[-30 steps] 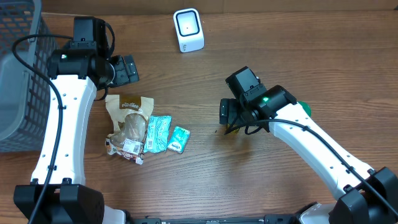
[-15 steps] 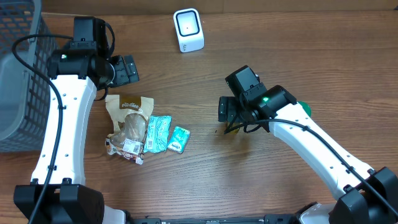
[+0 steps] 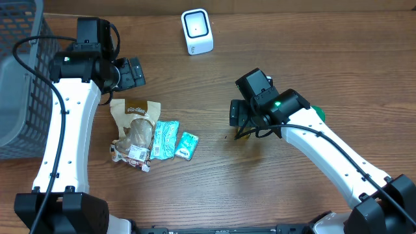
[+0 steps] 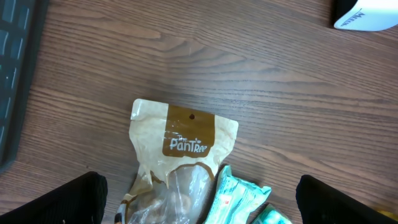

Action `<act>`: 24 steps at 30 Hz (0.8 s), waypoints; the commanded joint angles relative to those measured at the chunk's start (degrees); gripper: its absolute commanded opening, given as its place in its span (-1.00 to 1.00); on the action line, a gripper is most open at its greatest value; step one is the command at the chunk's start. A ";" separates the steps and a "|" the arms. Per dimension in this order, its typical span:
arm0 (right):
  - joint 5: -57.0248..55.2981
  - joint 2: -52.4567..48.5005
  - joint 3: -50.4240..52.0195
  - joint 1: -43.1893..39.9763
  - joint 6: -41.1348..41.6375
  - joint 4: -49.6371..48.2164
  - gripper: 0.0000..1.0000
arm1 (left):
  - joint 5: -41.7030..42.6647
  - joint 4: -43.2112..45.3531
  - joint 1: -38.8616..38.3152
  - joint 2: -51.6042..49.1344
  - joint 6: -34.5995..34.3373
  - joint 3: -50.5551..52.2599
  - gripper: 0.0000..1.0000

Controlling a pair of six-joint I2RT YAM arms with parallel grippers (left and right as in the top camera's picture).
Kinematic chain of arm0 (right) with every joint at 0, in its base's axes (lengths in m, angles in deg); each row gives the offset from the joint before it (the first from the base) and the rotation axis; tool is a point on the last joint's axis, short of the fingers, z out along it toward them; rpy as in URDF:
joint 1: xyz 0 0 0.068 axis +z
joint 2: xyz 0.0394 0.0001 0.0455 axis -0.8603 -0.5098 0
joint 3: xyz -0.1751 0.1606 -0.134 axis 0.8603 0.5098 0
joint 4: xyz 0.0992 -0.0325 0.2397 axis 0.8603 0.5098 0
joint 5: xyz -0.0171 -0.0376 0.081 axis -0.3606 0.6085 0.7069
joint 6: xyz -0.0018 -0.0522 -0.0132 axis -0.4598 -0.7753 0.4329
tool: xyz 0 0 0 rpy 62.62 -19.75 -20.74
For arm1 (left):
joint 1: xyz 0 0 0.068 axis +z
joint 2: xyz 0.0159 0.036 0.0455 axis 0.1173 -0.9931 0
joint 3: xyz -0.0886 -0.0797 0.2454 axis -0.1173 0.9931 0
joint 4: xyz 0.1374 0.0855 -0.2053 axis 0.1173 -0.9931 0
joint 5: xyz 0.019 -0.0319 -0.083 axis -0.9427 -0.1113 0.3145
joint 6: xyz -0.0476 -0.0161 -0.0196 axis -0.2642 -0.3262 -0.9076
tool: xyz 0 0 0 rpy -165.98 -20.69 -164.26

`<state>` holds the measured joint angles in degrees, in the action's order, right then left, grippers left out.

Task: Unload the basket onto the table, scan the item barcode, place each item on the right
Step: 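Lower the right gripper around the yellow bottle's body and close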

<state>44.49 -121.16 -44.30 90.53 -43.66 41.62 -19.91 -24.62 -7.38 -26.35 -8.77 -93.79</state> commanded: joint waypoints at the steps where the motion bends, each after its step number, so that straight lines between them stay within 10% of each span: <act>1: -0.76 0.02 0.26 0.26 0.24 -0.22 0.84 | -0.52 0.20 0.13 0.33 0.87 -0.74 0.99; 24: -0.79 0.02 0.26 0.26 0.24 -0.68 0.84 | -0.52 0.22 0.13 0.33 0.87 -0.74 0.99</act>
<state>44.47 -121.16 -44.30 90.51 -43.66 41.49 -19.91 -24.62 -7.38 -26.35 -8.77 -93.79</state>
